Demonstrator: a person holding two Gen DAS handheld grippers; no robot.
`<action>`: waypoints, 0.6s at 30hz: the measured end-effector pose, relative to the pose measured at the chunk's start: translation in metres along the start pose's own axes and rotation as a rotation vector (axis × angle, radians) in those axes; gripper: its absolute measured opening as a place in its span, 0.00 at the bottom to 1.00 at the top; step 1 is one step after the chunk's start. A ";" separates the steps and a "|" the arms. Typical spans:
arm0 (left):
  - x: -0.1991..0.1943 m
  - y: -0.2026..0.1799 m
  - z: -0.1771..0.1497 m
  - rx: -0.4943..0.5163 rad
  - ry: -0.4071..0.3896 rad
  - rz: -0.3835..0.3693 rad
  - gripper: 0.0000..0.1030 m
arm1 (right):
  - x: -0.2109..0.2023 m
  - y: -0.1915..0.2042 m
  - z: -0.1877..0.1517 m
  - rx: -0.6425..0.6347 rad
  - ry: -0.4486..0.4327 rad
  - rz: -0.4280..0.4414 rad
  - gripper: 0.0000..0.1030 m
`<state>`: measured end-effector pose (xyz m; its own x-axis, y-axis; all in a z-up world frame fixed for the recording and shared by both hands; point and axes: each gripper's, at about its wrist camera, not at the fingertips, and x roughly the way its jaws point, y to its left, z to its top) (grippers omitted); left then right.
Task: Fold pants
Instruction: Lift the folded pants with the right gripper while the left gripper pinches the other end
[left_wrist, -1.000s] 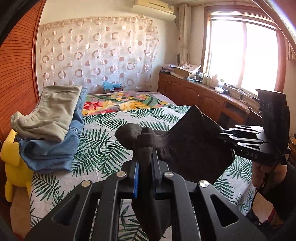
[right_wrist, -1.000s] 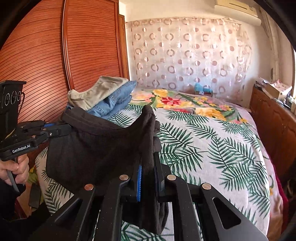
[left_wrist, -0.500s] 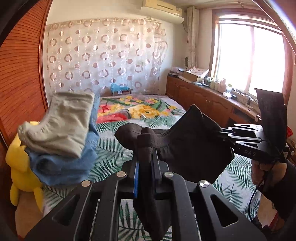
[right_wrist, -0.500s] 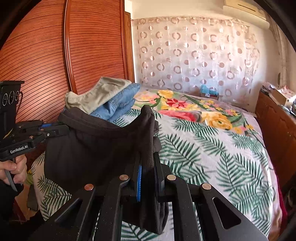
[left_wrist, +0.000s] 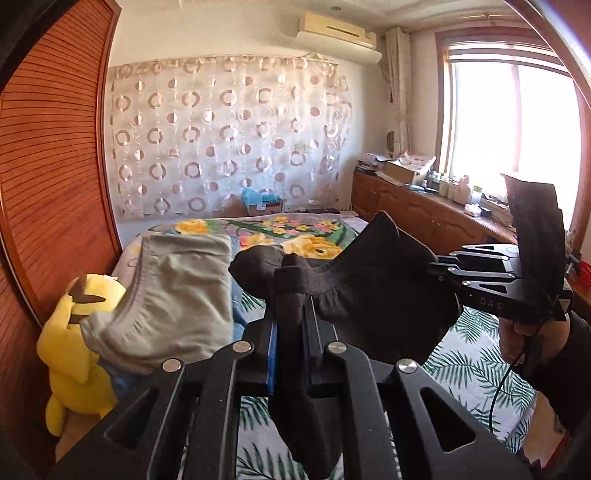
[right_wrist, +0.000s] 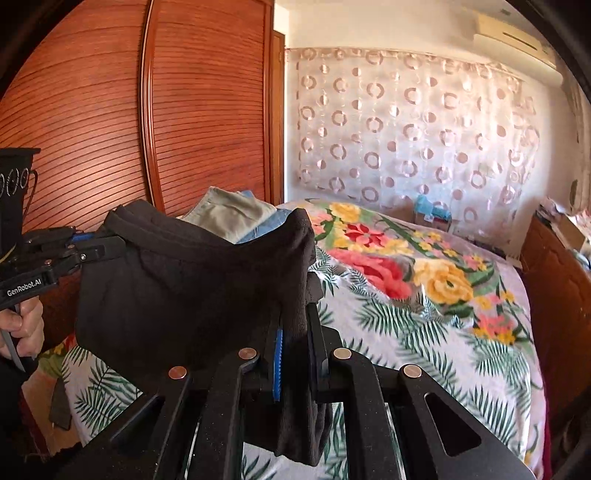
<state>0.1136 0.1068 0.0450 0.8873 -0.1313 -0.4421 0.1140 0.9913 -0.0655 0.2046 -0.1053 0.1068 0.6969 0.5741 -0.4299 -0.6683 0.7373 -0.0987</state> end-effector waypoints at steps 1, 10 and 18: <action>0.001 0.004 0.002 -0.001 -0.001 0.004 0.11 | 0.003 -0.001 0.004 -0.004 -0.002 0.005 0.10; 0.009 0.038 0.017 -0.031 -0.034 0.065 0.11 | 0.044 -0.010 0.037 -0.052 -0.028 0.043 0.10; 0.013 0.069 0.016 -0.064 -0.083 0.166 0.11 | 0.093 -0.018 0.063 -0.119 -0.046 0.085 0.10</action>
<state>0.1403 0.1741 0.0496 0.9256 0.0382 -0.3765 -0.0639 0.9964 -0.0560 0.2978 -0.0423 0.1255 0.6456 0.6507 -0.3997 -0.7498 0.6394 -0.1702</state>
